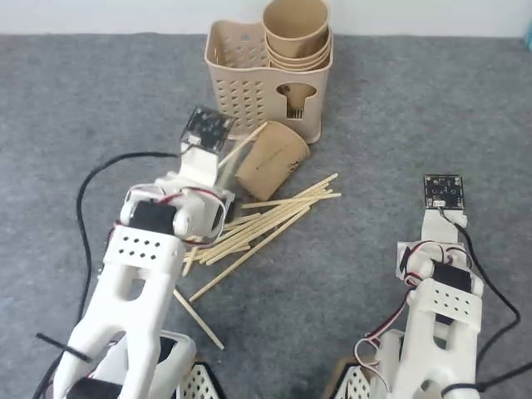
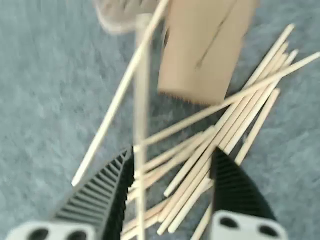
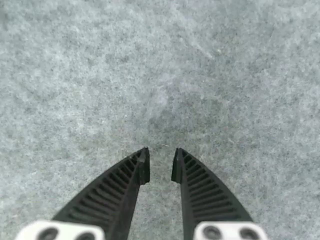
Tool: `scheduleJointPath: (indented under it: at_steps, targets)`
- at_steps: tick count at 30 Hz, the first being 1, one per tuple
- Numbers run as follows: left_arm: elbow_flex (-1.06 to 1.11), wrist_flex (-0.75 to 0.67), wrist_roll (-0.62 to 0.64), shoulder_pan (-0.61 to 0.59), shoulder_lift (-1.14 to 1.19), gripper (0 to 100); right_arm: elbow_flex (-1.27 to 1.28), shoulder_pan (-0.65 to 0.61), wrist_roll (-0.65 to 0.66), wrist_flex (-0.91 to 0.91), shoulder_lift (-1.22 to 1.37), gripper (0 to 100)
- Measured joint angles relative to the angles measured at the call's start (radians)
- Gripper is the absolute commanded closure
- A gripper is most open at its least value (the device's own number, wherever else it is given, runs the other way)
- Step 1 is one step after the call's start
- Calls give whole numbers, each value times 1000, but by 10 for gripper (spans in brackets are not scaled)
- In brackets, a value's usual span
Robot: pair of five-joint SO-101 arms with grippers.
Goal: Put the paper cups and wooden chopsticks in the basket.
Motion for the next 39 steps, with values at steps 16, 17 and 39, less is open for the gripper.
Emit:
scheduleJointPath:
  at_steps: [16,17,39]
  targets:
    - [123,-192,-83,-149,-2,739,0,0,0,0,0,903]
    - [123,-233,-83,-164,-2,739,0,0,0,0,0,903]
    - [-549,-31,-351,-167,763,772,0,0,0,0,0,903]
